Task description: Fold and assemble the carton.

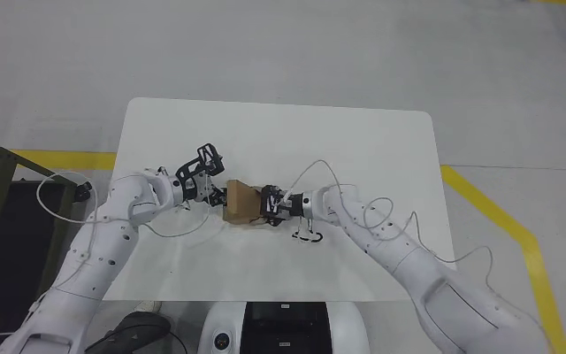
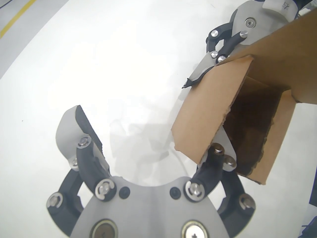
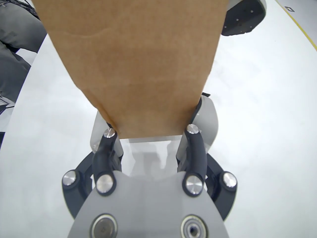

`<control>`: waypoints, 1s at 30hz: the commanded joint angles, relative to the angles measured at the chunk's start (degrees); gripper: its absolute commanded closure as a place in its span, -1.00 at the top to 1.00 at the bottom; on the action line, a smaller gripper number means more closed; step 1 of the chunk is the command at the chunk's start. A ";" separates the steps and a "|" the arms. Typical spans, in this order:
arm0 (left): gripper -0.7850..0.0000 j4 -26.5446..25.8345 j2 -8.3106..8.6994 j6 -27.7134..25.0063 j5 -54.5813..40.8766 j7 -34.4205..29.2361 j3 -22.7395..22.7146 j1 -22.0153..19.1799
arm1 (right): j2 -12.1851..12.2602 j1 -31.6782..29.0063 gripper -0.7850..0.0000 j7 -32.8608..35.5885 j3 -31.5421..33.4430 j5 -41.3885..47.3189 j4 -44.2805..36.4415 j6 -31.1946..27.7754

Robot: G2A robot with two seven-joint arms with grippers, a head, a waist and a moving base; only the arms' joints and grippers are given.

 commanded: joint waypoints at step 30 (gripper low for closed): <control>1.00 -3.33 1.48 -10.98 -15.24 9.27 -7.63 1.26 | 10.97 -19.92 -1.00 38.19 20.45 5.05 -36.64 -3.78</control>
